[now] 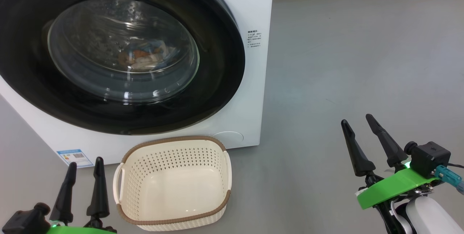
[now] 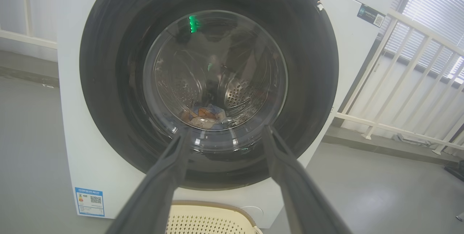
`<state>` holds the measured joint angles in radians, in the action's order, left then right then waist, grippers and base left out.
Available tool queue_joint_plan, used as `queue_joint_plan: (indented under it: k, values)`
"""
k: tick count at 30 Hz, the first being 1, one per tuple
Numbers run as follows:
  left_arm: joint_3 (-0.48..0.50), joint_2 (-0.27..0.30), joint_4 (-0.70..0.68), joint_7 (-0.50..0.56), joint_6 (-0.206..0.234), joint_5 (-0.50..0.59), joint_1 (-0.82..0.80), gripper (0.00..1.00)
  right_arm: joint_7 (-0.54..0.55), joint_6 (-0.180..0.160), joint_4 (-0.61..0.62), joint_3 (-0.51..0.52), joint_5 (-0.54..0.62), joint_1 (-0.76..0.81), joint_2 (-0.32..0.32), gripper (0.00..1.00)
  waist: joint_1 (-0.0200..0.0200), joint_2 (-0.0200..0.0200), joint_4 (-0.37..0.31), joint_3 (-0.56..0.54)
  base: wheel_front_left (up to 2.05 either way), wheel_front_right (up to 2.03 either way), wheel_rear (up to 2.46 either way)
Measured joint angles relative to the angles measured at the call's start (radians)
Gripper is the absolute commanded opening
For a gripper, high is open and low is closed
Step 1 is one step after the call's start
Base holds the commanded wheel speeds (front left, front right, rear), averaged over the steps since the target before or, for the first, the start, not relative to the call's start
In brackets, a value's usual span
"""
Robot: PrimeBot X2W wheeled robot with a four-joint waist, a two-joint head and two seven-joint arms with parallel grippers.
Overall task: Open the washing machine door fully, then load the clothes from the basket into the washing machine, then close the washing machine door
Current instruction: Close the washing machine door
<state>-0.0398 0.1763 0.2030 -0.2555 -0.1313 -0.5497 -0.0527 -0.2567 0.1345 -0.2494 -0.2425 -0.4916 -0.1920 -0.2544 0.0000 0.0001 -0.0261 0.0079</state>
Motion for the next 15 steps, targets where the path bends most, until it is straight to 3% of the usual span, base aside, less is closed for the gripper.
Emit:
queue_joint_plan:
  k: [15]
  values:
    - [0.016,0.0,0.02,0.0,0.0,0.044,0.0,1.0,0.0,0.0,-0.023,0.022,0.009,0.0,0.002,1.0,0.0,0.0,0.01,0.001,0.0,0.0,0.0]
